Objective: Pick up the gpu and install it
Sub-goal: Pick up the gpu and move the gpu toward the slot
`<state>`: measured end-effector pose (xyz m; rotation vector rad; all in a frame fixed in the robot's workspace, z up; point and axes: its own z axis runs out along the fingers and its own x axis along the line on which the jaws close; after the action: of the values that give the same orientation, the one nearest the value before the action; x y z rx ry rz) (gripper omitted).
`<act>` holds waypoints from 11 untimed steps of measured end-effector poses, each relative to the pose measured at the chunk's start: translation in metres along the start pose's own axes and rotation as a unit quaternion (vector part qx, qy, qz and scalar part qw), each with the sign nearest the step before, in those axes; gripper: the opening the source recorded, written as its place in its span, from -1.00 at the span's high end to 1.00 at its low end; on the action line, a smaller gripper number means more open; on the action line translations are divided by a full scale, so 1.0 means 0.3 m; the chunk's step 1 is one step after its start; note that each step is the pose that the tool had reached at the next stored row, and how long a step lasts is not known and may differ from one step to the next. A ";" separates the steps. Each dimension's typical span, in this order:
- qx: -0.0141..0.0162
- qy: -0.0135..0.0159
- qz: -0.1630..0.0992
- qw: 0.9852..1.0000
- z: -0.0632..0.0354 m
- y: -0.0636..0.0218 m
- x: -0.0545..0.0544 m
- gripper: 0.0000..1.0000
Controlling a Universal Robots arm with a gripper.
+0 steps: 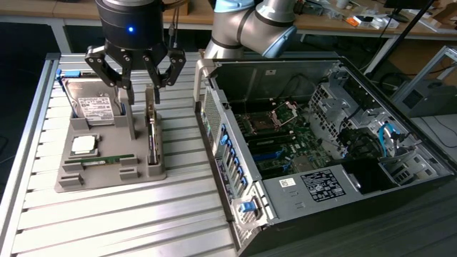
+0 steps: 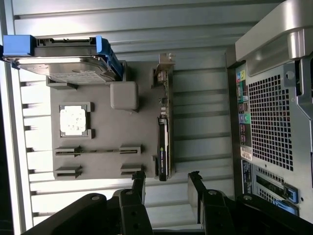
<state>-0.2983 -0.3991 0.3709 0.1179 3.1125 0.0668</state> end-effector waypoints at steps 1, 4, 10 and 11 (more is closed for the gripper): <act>0.000 0.000 0.000 1.000 0.000 0.000 0.000 0.04; 0.000 0.000 0.000 1.000 0.003 0.000 0.000 0.04; 0.000 0.000 0.000 1.000 0.007 0.000 0.000 0.04; 0.000 0.000 0.000 1.000 0.008 0.000 0.000 0.04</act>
<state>-0.2983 -0.3991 0.3686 0.1179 3.1125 0.0668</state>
